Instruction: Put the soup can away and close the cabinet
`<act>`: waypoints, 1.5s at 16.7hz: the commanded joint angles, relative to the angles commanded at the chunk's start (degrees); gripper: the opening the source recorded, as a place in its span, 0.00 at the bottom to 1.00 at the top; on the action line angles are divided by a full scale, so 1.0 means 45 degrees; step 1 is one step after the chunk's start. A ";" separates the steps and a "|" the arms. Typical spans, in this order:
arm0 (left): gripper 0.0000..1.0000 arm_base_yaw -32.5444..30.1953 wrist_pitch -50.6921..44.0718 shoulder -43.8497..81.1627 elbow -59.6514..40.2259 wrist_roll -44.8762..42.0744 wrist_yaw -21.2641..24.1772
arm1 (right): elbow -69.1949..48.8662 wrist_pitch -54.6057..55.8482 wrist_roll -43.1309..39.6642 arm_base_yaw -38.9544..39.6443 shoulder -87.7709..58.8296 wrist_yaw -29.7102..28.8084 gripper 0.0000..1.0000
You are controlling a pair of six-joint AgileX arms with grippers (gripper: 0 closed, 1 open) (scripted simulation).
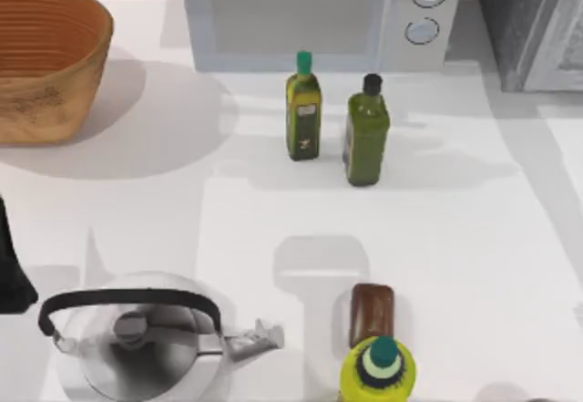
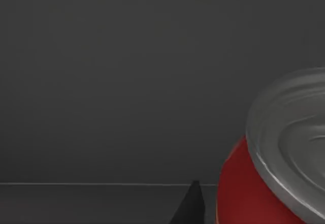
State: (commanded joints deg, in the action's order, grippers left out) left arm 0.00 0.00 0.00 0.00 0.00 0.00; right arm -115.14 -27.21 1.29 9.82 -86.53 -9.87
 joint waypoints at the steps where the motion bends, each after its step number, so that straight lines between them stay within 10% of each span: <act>1: 1.00 0.0000 0.0000 0.0000 0.0000 0.0000 0.0000 | -0.0787 -0.0193 -0.0007 -0.0037 -0.0570 0.0067 0.00; 12: 1.00 0.0000 0.0000 0.0000 0.0000 0.0000 0.0000 | -0.8808 -0.2316 -0.0060 -0.0767 -0.6620 0.0625 0.00; 20: 1.00 0.0000 0.0000 0.0000 0.0000 0.0000 0.0000 | -0.9707 -0.2632 -0.0061 -0.0940 -0.7404 0.0641 0.00; 25: 1.00 0.0000 0.0000 0.0000 0.0000 0.0000 0.0000 | -0.9707 -0.2632 -0.0061 -0.0940 -0.7404 0.0641 0.38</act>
State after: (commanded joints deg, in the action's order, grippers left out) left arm 0.00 0.00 0.00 0.00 0.00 0.00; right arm -158.83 -39.05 1.02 5.59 -119.85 -6.99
